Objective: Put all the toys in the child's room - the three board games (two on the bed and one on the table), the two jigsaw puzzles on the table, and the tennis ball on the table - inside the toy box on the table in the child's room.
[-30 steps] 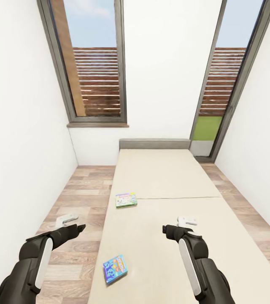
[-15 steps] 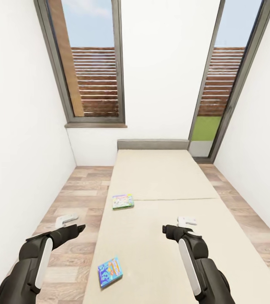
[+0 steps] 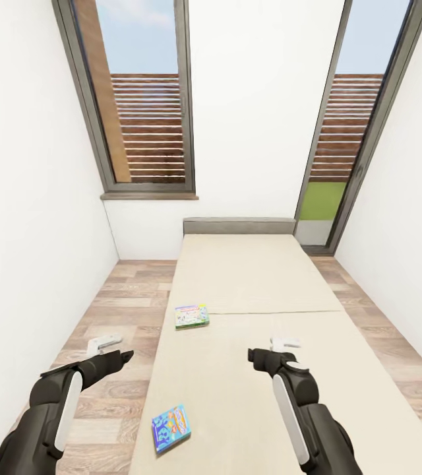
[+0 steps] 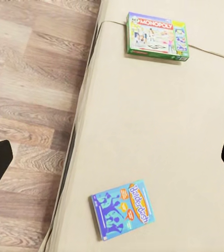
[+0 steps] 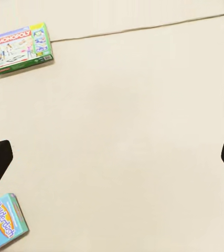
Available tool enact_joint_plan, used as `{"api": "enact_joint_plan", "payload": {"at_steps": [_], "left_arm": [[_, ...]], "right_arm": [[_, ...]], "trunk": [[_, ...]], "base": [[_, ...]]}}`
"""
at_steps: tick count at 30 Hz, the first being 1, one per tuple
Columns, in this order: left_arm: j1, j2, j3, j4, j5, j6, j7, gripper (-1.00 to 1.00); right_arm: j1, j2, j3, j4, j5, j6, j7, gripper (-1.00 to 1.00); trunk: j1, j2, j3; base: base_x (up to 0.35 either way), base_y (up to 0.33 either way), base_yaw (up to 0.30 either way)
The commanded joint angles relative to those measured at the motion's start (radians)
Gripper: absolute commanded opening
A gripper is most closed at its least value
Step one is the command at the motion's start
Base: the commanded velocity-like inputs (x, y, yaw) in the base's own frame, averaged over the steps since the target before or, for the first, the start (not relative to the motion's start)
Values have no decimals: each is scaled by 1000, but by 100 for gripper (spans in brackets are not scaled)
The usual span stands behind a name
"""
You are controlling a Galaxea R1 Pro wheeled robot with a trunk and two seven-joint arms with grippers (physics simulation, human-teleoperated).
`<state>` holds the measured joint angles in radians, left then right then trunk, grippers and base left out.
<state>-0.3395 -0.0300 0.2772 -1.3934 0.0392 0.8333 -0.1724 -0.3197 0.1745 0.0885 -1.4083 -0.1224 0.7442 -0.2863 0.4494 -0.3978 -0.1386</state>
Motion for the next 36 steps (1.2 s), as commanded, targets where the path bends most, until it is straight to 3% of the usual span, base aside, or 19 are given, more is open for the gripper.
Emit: {"api": "enact_joint_plan", "payload": {"at_steps": [1, 17, 22, 25, 28, 31, 33, 36], "left_arm": [[-1, -1, 3, -1, 4, 6, -3, 100], [-2, -5, 4, 3, -2, 1, 5, 100], [-11, -2, 7, 78, -2, -2, 10, 100], [-113, -2, 7, 294, -4, -43, 11, 100], [-238, -1, 6, 607, -6, -184, 11, 100], [-324, 2, 5, 817, -9, -272, 11, 100], [-358, 2, 5, 896, -9, -304, 11, 100], [-372, -2, 4, 931, -11, -333, 12, 100]], "right_arm": [[-1, 0, 4, -1, -10, 2, -10, 100], [-1, 0, 5, -4, -12, 1, -7, 100], [-1, 0, 5, -8, -15, 2, -4, 100], [-1, 0, 6, -10, -16, 8, -2, 100], [-1, 0, 7, -15, -18, 16, 0, 100], [3, 0, 11, -51, -23, 21, 2, 100], [10, 0, 25, -84, -25, 34, 3, 100], [13, 0, 51, -103, -26, 48, 4, 100]], "trunk": [[1, -2, -2], [1, -2, -2], [1, -2, -2], [1, -2, -2], [1, -2, -2], [1, -2, -2], [1, -2, -2], [1, -2, -2]], "base": [[0, 0, 0], [0, 0, 0], [0, 0, 0], [0, 0, 0], [0, 0, 0], [0, 0, 0], [0, 0, 0], [0, 0, 0]]}}
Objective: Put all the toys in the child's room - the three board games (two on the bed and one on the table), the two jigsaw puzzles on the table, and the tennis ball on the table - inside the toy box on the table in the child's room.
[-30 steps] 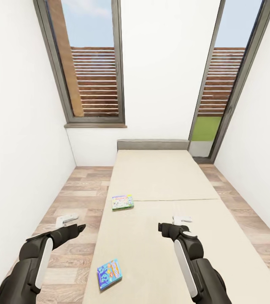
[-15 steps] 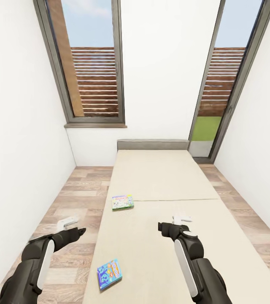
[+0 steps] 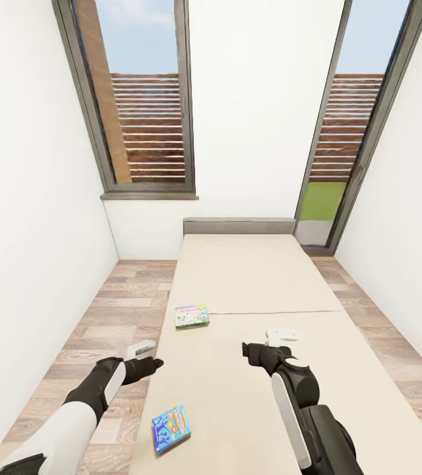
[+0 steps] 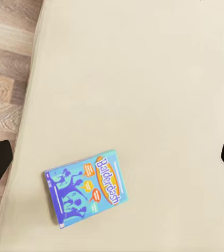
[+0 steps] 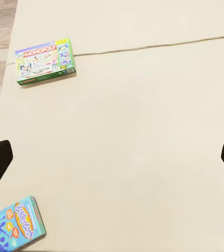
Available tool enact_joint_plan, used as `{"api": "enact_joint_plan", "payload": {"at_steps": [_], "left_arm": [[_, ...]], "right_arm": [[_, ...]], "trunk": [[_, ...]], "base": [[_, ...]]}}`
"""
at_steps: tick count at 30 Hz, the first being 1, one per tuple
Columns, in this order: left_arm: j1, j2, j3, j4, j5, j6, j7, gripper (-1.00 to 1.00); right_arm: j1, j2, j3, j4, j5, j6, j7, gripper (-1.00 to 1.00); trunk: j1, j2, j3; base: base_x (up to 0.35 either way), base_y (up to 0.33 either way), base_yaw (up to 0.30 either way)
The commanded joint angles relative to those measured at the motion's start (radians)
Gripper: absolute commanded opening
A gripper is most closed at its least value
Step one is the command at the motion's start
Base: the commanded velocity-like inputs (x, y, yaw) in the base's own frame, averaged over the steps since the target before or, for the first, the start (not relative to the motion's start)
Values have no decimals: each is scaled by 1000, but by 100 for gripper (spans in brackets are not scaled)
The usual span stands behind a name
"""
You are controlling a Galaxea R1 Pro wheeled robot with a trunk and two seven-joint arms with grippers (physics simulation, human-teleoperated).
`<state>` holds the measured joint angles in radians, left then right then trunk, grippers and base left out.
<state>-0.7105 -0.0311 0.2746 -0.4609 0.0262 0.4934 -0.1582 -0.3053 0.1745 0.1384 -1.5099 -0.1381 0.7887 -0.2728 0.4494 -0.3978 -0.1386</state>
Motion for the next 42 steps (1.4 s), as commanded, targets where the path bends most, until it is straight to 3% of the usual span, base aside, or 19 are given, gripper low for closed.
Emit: {"api": "enact_joint_plan", "payload": {"at_steps": [1, 4, 10, 17, 26, 35, 42], "left_arm": [[-4, -3, 7, 8, 1, -11, -2, 100], [-9, -7, 6, 28, -4, -61, -2, 100], [-10, -20, -8, 43, -7, -88, -2, 100], [-12, -22, -21, 39, -7, -77, -2, 100], [-21, -26, -23, 33, -6, -62, 8, 100], [-26, -30, -23, 33, -5, -64, 86, 100], [-26, -37, -25, 33, -7, -72, 99, 100]], "right_arm": [[0, 0, 16, -6, -10, 7, -9, 100], [2, 0, 63, -15, -12, 13, -5, 100], [3, 0, 101, -19, -12, 15, -1, 100], [2, 0, 104, -48, -12, 48, 0, 100], [-11, 0, 97, -61, -15, 160, 0, 100], [-14, 0, 94, -60, -15, 175, 0, 100], [-14, 0, 93, -59, -15, 176, 0, 100]], "trunk": [[1, -2, -2], [1, -2, -2], [1, -2, -2], [1, -2, -2], [1, -2, -14], [1, -2, -28], [1, -2, -40]], "base": [[0, 0, 0], [0, 0, 0], [0, 0, 0], [0, 0, 0], [0, 0, 0], [0, 0, 0], [0, 0, 0]]}}
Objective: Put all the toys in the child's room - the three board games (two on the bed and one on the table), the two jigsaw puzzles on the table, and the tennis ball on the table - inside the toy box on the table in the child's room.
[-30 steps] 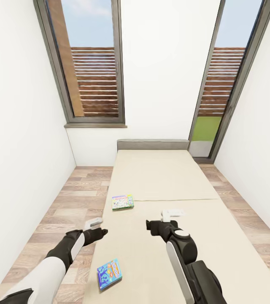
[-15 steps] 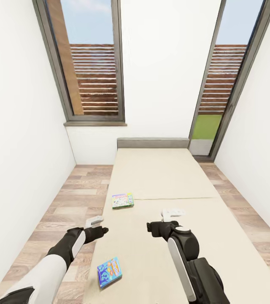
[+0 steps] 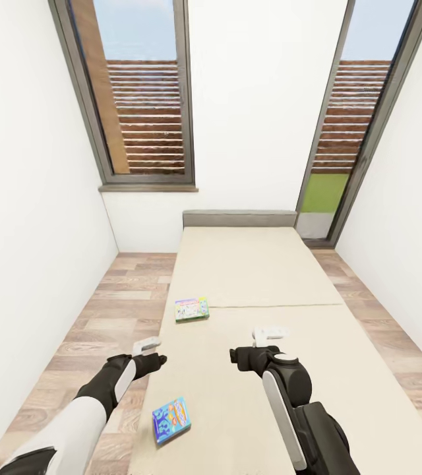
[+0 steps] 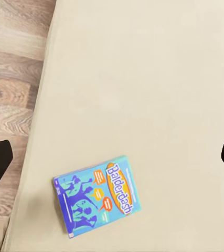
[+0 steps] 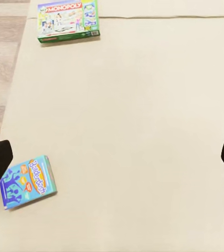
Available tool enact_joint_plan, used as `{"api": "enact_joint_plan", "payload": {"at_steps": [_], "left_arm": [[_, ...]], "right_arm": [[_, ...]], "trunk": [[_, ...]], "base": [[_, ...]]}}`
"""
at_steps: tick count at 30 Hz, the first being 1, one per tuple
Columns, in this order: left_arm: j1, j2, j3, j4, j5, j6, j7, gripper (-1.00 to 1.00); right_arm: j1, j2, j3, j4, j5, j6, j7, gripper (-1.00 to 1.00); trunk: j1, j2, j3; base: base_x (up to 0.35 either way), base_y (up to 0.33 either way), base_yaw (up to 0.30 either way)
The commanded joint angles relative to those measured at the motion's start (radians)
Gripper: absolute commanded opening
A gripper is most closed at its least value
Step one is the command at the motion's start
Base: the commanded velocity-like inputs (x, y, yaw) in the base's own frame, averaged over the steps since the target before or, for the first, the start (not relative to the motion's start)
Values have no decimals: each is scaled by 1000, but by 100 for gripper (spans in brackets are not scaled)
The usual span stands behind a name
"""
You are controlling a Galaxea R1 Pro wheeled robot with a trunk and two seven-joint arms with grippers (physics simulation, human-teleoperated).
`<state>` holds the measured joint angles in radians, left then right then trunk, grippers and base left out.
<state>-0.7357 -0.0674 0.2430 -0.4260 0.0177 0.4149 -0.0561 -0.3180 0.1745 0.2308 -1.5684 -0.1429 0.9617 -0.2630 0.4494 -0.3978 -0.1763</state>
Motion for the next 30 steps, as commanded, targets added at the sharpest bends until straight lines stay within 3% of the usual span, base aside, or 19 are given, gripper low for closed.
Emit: {"api": "enact_joint_plan", "payload": {"at_steps": [1, 23, 30], "left_arm": [[-1, -1, 7, -2, 1, 7, -3, 100], [-1, -3, 6, -2, 3, 6, -2, 100], [-1, -25, 7, 1, 3, 8, -3, 100]], "right_arm": [[-1, 0, 1, -1, -11, 3, -10, 100], [1, 0, 1, 0, -14, 3, -10, 100], [1, 0, 2, 0, -73, 26, -9, 100]], "trunk": [[1, -2, -4], [1, -2, -40], [1, -2, -52]], "base": [[0, 0, 0], [0, 0, 0], [0, 0, 0]]}}
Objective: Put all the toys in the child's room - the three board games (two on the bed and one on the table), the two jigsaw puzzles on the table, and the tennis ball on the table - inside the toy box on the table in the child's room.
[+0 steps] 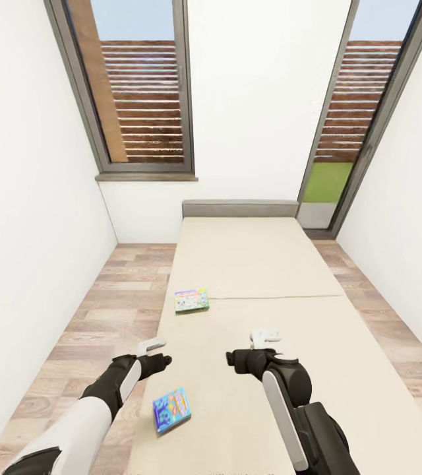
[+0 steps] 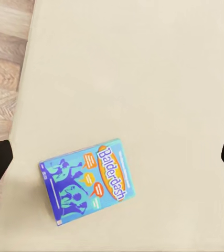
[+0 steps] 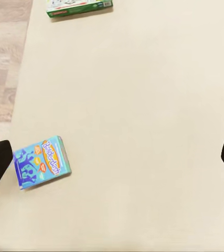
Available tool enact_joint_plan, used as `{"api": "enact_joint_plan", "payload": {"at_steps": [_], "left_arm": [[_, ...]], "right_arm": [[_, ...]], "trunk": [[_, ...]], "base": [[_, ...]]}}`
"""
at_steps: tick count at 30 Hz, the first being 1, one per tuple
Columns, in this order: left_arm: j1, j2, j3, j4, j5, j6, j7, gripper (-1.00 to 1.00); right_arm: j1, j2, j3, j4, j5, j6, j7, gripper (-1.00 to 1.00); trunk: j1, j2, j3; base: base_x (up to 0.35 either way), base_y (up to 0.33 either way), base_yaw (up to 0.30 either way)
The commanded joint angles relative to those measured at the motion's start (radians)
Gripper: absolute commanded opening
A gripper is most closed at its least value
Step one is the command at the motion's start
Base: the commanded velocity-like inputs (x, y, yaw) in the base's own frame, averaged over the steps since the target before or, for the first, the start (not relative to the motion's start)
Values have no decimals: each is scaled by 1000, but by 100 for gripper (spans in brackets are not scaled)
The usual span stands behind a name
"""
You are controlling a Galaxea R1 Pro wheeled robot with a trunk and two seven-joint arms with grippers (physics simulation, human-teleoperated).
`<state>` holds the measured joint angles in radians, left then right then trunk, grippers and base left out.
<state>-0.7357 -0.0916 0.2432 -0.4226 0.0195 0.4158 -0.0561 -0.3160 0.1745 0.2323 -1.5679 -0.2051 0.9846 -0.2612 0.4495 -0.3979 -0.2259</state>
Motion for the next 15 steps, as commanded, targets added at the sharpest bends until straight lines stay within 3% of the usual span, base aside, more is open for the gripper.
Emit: {"api": "enact_joint_plan", "payload": {"at_steps": [1, 15], "left_arm": [[-1, -2, 7, -2, 2, 8, -3, 100], [-1, -21, -7, -7, 2, 14, -2, 100]], "right_arm": [[-1, 0, 1, -1, -13, 4, -10, 100], [-2, 0, -16, 0, -25, 7, -12, 100]], "trunk": [[1, -2, -4], [1, -2, -27]], "base": [[0, 0, 0], [0, 0, 0]]}}
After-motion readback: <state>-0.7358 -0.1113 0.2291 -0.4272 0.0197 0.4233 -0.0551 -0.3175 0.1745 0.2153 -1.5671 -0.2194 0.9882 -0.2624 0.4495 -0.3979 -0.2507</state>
